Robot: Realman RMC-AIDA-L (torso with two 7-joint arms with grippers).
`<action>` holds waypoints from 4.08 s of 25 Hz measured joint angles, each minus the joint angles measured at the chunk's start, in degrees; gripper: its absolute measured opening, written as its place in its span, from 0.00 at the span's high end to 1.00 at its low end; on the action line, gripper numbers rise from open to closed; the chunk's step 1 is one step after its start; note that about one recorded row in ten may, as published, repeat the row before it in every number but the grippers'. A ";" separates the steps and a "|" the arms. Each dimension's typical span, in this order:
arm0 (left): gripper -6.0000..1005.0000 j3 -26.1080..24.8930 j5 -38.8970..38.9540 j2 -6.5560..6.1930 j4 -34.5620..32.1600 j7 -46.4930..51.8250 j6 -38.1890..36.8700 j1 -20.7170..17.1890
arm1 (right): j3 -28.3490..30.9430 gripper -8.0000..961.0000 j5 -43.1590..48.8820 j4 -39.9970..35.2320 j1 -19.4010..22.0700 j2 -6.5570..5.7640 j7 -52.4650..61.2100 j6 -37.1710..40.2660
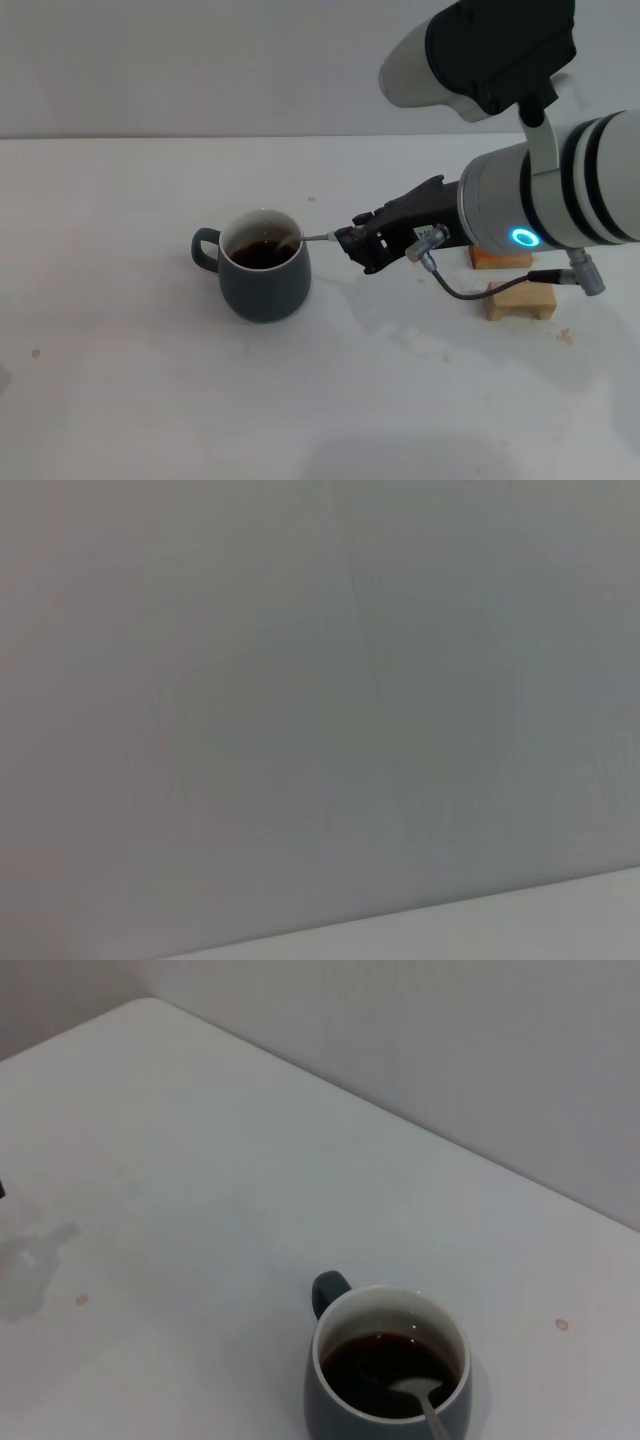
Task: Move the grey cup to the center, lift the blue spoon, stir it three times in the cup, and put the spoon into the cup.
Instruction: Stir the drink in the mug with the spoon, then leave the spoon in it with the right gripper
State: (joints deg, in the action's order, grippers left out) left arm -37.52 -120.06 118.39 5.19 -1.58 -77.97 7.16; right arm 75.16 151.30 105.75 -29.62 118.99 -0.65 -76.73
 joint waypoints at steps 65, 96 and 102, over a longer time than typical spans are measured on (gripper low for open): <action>1.00 -0.09 0.00 0.09 0.18 0.62 0.36 0.75 | -1.77 0.83 -7.53 -18.13 -7.31 0.10 -5.51 10.68; 1.00 -0.80 0.00 0.00 0.08 0.44 0.63 0.80 | -0.44 0.83 -7.25 -20.41 -8.21 0.18 -7.64 10.91; 1.00 -0.80 0.00 0.00 0.09 0.41 0.58 0.76 | -2.84 0.83 -9.46 -21.53 -9.36 0.27 -7.29 12.84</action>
State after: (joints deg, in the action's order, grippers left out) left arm -38.32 -120.06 118.39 5.27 -1.18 -77.39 7.93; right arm 72.31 141.84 84.22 -38.97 119.26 -7.94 -63.89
